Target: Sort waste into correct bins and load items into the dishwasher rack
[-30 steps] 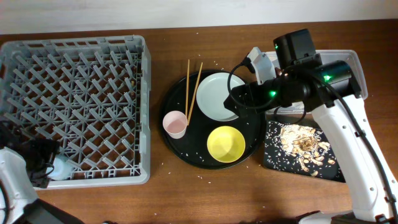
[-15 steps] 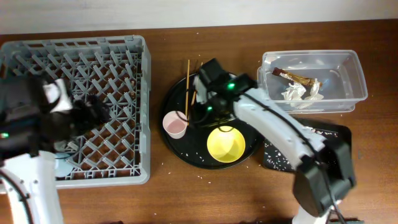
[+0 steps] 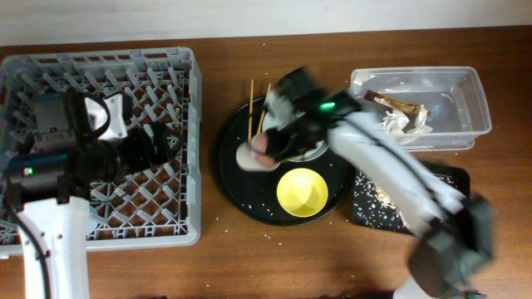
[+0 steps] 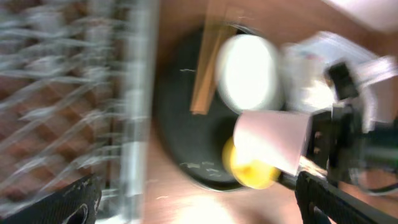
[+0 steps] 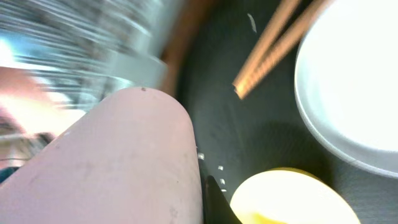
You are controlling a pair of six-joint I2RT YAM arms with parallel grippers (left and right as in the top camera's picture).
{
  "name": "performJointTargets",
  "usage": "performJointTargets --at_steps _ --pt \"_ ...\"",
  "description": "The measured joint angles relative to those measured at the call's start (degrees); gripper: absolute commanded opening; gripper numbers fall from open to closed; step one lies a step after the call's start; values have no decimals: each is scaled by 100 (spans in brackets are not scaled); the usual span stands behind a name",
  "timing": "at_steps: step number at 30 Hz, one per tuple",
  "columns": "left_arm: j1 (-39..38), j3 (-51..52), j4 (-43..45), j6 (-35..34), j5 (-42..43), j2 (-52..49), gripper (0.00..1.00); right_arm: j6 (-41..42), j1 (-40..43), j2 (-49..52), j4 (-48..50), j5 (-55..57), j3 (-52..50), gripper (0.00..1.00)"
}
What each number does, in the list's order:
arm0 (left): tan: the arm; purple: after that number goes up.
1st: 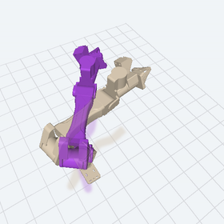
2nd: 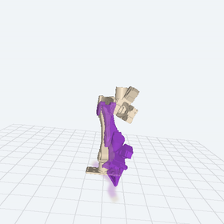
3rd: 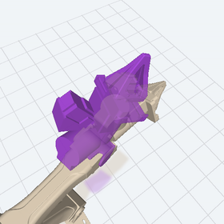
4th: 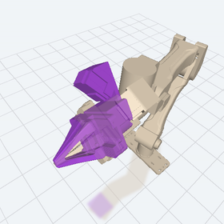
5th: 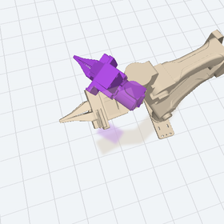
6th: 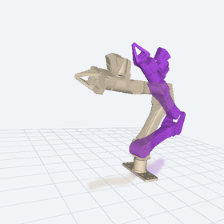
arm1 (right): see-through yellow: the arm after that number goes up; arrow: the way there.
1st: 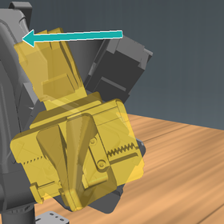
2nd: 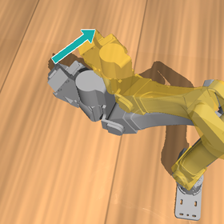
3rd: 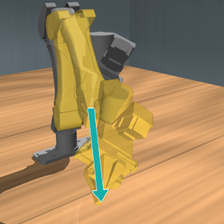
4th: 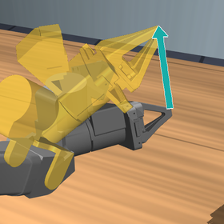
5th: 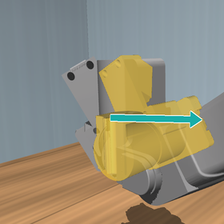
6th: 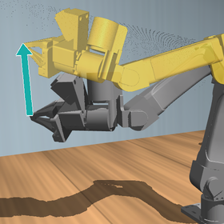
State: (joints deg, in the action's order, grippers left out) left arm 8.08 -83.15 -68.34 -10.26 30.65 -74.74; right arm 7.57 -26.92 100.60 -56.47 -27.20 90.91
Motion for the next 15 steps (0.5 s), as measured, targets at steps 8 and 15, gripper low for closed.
performJointTargets --at_steps 8,15 --pt "-313 0 48 922 4909 -431 99 -2177 682 -1408 -186 -3340 140 4" --pt "-1657 0 61 1040 5292 -431 66 -2452 389 -1408 -184 -3696 140 4"
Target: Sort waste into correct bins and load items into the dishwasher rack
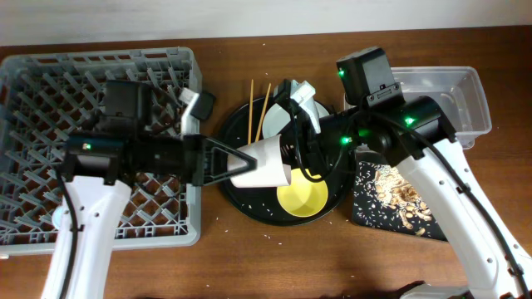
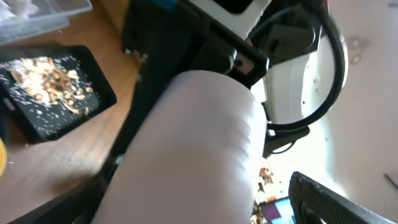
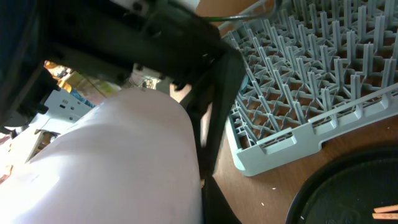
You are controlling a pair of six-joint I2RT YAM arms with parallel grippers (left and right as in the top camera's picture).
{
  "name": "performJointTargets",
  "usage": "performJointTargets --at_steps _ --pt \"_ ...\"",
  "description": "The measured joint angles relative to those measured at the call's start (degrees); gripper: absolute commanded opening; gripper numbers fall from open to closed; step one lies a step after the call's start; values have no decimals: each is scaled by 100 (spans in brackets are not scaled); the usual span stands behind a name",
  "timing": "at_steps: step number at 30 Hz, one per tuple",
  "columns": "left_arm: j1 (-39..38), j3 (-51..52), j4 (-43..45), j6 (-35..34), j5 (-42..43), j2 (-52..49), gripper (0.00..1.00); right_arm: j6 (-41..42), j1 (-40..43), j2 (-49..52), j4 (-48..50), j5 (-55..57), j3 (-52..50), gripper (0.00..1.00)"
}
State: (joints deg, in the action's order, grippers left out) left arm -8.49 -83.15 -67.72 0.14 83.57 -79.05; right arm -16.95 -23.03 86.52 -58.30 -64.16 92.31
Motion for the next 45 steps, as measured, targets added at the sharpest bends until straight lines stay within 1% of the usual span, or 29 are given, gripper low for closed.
performJointTargets --at_steps 1,3,4,5,6,7,8,10,11,13,15,16,17,18,20,21,24,25,27,30,32,35,37,39,40,42,44,45 --pt "-118 2 7 13 -59 -2 56 -4 -2 -2 0 -103 0 4" --pt "-245 4 26 105 -4 -4 47 -2 28 -2 -2 -323 0 4" --pt "-254 4 26 127 9 -4 44 -22 37 -2 -7 -345 0 24" --pt "-254 4 26 127 22 -4 44 -15 37 0 -7 -365 0 55" --pt "-269 4 26 111 13 -4 44 -24 33 0 15 -297 0 69" --pt "-319 4 20 109 -44 -4 43 -17 15 4 0 -229 0 78" --pt "-352 4 15 111 -109 -4 42 -9 24 4 13 -131 0 80" --pt "-356 0 4 79 -546 2 42 133 232 7 61 144 -2 81" --pt "-356 0 0 -31 -1119 2 40 271 577 4 87 258 -2 81" --pt "-356 0 9 -151 -1709 2 38 444 962 -35 52 264 -2 81" --pt "-221 0 -79 -369 -2363 0 38 518 1123 -57 -133 262 0 81" --pt "-28 -4 -227 -546 -2758 0 38 527 1128 -61 -269 334 2 81" --pt "293 -2 -457 -748 -3252 0 38 544 1128 -70 -564 518 7 81" --pt "793 2 -691 -955 -3849 -4 38 568 1128 -72 -721 673 4 82" --pt "1416 -4 -1084 -1174 -4758 -4 38 629 1128 -79 -1292 1217 15 83" --pt "1720 -4 -1292 -1316 -5388 -4 38 699 1126 -79 -1443 1497 15 83" --pt "1989 0 -1716 -1808 -7160 -4 39 822 1032 -76 -1539 2017 15 86" --pt "1989 0 -1816 -2090 -7919 -4 39 824 896 -76 -1526 2118 15 86" --pt "1993 48 -1838 -2382 -8682 -4 39 824 608 -76 -1502 2328 15 86" --pt "2065 433 -1635 -2498 -8972 7 39 844 450 -76 -1495 2540 15 87" --pt "2356 1025 -1381 -2531 -9003 -17 39 885 450 -76 -1497 2597 15 87" --pt "2627 1421 -1019 -2531 -8942 -4 40 901 450 -76 -1497 2616 15 87" --pt "2793 1711 -831 -2531 -8937 -17 56 903 450 -76 -1499 2627 15 87" --pt "2903 2192 -361 -2531 -8736 -15 67 907 450 -76 -1502 2627 15 87" --pt "2929 2426 -216 -2531 -8647 -15 68 907 450 -76 -1497 2627 15 87" --pt "2931 2566 -68 -2551 -8553 -15 75 905 450 -76 -1499 2625 15 87" --pt "2931 2586 35 -2555 -8524 -20 99 905 450 -76 -1499 2625 15 87" --pt "2931 2586 52 -2557 -8505 -20 99 907 450 -76 -1508 2627 15 87"
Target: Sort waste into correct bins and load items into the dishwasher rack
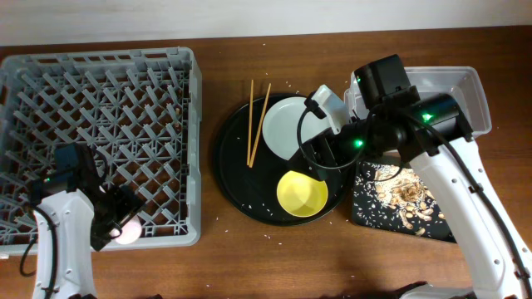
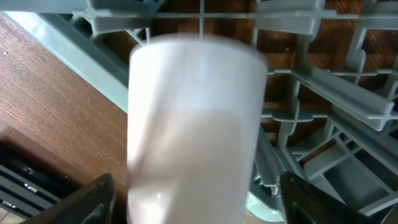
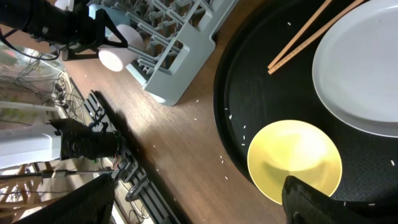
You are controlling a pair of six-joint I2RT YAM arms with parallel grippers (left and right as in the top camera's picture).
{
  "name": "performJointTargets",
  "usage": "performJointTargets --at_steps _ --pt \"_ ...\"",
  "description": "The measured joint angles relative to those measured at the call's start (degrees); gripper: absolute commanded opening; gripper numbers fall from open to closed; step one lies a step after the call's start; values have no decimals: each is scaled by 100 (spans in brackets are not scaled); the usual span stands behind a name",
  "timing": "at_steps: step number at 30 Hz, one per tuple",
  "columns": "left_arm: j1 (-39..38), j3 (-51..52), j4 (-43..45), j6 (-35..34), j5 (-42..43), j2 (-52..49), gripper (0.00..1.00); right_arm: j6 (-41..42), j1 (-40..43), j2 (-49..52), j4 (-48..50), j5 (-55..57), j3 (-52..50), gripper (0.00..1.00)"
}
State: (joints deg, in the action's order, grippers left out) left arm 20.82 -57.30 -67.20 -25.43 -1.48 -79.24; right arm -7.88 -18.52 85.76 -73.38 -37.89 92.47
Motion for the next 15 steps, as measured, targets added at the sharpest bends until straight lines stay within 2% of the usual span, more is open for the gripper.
performJointTargets --at_steps 6,9,15 --pt "0 -195 -302 -4 225 -7 99 0 0 0 -20 0 0 87" --pt "0 -986 -590 109 348 -13 99 -2 0 0 -31 4 0 88" --pt "0 -994 -835 321 450 -15 99 2 0 0 7 20 0 88"
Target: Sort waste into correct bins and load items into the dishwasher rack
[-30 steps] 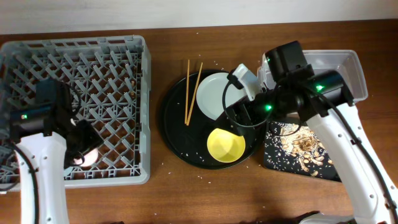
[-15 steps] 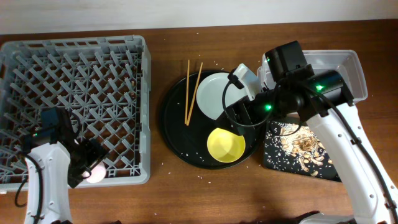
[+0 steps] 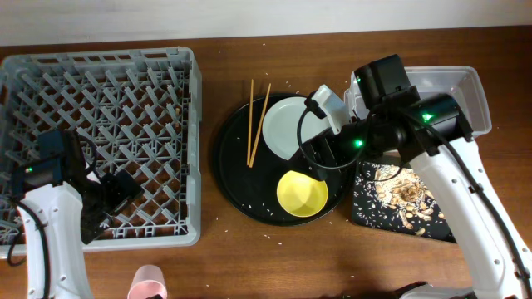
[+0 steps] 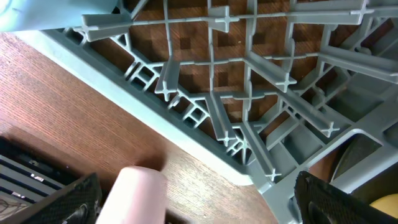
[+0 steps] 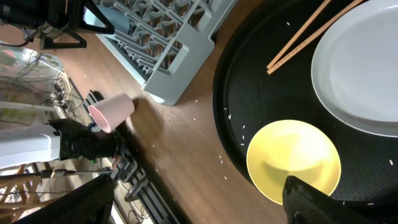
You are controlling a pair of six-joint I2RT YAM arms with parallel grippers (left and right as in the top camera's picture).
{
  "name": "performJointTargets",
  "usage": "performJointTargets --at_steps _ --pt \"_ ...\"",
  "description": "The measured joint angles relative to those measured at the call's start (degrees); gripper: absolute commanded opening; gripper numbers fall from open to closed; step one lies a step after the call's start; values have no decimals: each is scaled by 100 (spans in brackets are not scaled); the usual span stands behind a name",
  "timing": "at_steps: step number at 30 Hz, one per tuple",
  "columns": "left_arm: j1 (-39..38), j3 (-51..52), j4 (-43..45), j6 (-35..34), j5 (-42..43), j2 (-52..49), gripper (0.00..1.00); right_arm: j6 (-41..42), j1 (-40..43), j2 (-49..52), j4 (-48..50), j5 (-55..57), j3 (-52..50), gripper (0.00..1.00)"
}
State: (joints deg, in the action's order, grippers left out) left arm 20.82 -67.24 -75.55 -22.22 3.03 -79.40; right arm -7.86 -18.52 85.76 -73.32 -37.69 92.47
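A pale pink cup lies on its side on the bare table in front of the grey dishwasher rack; it also shows as the cup and the cup. My left gripper hangs open and empty over the rack's front edge, gripper above the cup. My right gripper stands open and empty over the round black tray, gripper. The tray holds a white plate, a yellow bowl and chopsticks.
A clear plastic bin stands at the back right behind the right arm. A black rectangular tray with food scraps lies in front of it. Rice grains are scattered round the black tray. The cup lies close to the table's front edge.
The left gripper has let go of the pink cup, which now lies on the table in front of the rack. That gripper is open and a little further back. The right arm has not moved.
My right gripper held the pink cup over the black tray. Then both grippers were at the cup between rack and tray. Then the left gripper held it at the rack's front edge, the right one open. Now it lies outside the rack.
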Motion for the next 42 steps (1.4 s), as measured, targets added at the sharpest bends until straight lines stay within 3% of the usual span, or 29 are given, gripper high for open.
performJointTargets --at_steps 3,5,6,13,15,16,18,20,24,27,32,36,38,42 --pt "0 -498 -402 57 20 0 99 -2 0 0 11 0 0 87" --pt "0 -706 -557 125 22 39 99 83 -7 0 -2 11 0 75" --pt "0 -719 -638 164 24 76 99 155 -63 2 -17 20 0 73" --pt "0 -719 -481 166 -24 109 99 678 -1978 531 638 105 -1049 70" --pt "0 -719 -479 166 -26 109 99 673 -2465 553 638 407 -1224 70" --pt "0 -719 -479 166 -24 109 99 675 -2734 625 649 743 -1231 63" --pt "0 -719 -481 166 -26 109 99 723 -2914 739 649 1147 -1279 62" --pt "0 -719 -485 166 -24 109 99 1169 -2920 949 809 1266 -1434 61" --pt "0 -719 -481 166 -26 118 99 3845 -2614 1412 2656 1412 -2352 62" --pt "0 -719 -481 166 -28 118 99 4979 -2656 1622 3163 1034 -2699 68" --pt "0 -719 -481 166 -28 118 99 5545 -2645 1622 3309 710 -2708 62" --pt "0 -719 -470 166 -26 118 99 5431 -2492 1156 2896 638 -2708 74" --pt "0 -719 -461 166 -28 118 99 5681 -2594 680 2874 494 -2706 77" --pt "0 -719 -461 166 -24 118 99 6566 -3285 682 3088 439 -2780 77"
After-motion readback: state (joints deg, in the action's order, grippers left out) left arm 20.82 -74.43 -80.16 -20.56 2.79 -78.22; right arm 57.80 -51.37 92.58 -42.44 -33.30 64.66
